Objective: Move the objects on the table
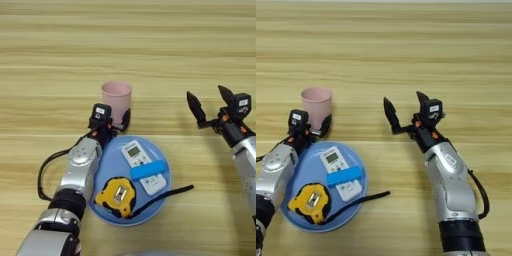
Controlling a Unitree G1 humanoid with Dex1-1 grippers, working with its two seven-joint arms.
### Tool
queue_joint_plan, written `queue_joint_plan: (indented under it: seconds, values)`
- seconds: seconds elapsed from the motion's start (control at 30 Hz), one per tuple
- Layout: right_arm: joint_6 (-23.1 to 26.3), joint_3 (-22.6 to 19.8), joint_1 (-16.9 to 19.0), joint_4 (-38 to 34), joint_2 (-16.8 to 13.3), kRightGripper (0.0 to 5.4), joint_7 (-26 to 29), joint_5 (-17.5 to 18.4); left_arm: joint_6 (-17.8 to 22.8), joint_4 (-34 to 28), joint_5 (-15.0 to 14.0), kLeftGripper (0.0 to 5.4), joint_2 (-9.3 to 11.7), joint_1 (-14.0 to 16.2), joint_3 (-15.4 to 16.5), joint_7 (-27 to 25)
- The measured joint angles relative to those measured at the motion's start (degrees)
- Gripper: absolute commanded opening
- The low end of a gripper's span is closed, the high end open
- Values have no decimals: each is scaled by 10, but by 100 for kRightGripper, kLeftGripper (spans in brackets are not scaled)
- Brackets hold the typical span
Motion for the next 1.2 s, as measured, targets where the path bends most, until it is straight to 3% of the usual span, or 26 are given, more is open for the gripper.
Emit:
queue_joint_plan:
  seconds: [0.27,0.77,1.2]
  values:
    - [0,-1,0,0,0,540,1,0,2,-4,22,392,6,0,-13,7]
    - [0,-1,0,0,0,540,2,0,3,-5,23,392,6,0,-14,7]
    - [0,-1,0,0,0,540,2,0,7,-6,23,519,7,0,-13,3]
